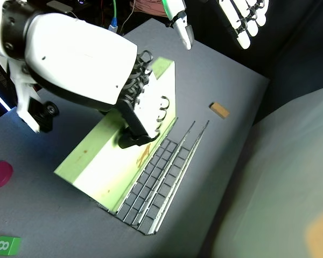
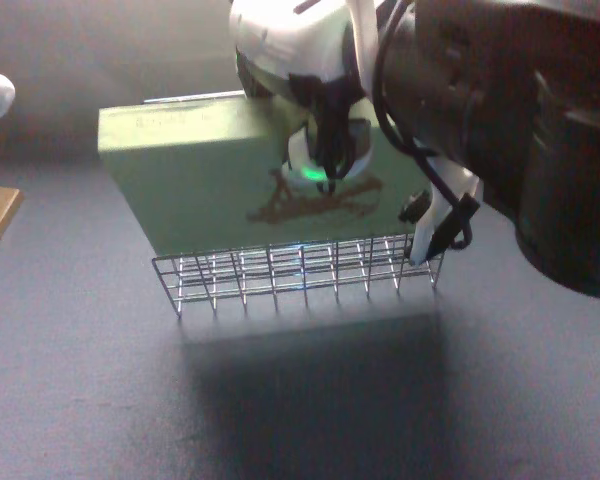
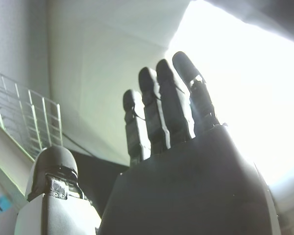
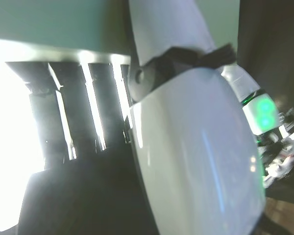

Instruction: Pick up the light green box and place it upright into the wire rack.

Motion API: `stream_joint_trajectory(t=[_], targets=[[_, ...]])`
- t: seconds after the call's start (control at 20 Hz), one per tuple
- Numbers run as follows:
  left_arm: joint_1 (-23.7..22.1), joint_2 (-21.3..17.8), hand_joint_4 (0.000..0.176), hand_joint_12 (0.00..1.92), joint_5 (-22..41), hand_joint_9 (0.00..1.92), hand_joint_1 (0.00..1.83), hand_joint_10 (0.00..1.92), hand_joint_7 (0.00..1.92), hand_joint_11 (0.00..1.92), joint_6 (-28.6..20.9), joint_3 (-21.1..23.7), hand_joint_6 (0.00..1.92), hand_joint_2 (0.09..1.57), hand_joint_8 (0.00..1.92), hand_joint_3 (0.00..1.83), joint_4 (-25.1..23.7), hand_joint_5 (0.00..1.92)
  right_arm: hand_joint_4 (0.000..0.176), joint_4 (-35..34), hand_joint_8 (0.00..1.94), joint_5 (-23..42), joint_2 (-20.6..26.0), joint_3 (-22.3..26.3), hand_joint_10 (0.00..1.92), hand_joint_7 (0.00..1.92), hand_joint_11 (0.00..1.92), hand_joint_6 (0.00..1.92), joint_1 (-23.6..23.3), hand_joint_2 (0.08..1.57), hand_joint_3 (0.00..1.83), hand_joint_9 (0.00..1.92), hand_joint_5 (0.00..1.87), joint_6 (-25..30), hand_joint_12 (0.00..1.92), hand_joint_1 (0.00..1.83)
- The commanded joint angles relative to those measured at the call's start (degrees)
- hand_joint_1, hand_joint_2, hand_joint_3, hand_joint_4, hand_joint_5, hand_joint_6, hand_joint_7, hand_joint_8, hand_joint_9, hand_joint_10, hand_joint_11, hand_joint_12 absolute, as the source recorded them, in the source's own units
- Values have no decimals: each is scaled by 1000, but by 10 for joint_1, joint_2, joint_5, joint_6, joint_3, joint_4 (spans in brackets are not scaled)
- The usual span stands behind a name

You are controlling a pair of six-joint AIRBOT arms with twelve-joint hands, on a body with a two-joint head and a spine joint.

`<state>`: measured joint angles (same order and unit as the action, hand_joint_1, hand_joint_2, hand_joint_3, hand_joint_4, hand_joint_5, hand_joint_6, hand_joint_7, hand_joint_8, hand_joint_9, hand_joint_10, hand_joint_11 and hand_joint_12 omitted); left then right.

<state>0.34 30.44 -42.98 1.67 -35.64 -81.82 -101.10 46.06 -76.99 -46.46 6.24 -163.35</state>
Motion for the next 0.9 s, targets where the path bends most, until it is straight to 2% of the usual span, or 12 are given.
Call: stream_joint_trajectory(t=[0.0, 0.2, 0.25, 0.3, 0.35, 0.85], targets=[[-7, -1, 89, 836, 2, 300, 189, 4, 389, 0, 2, 0, 6, 1162, 3, 4, -49, 349, 0, 51, 1053, -11, -2, -4, 1354, 953, 849, 896, -4, 1133, 0, 895, 893, 0, 1394, 1370], [-7, -1, 89, 836, 2, 299, 189, 3, 388, 0, 2, 0, 4, 1162, 2, 3, -48, 350, 0, 52, 1050, -23, -8, -22, 1353, 957, 858, 892, 14, 1133, 0, 893, 895, 2, 1399, 1371], [-7, -1, 89, 835, 2, 299, 189, 3, 382, 0, 2, 0, 4, 1164, 0, 4, -48, 349, 0, 52, 1083, -26, -10, -28, 1090, 1018, 866, 877, 17, 1118, 0, 953, 946, 4, 1386, 1269], [-7, -1, 89, 835, 2, 299, 190, 3, 378, 0, 2, 0, 3, 1166, 0, 4, -47, 347, 0, 51, 1041, -29, -12, -33, 1283, 978, 866, 877, 21, 1125, 1, 918, 907, 6, 1386, 1352], [-7, -1, 89, 834, 2, 297, 190, 1, 377, 0, 2, 0, 2, 1167, 0, 4, -47, 347, 0, 51, 1031, -33, -13, -38, 1325, 971, 867, 880, 26, 1127, 1, 909, 898, 8, 1387, 1368], [-9, -1, 88, 833, 3, 298, 188, 3, 385, 0, 2, 0, 8, 1170, 4, 3, -44, 368, 0, 51, 1040, -55, -14, -44, 1362, 966, 842, 920, 46, 1138, 1, 889, 859, 28, 1395, 1370]])
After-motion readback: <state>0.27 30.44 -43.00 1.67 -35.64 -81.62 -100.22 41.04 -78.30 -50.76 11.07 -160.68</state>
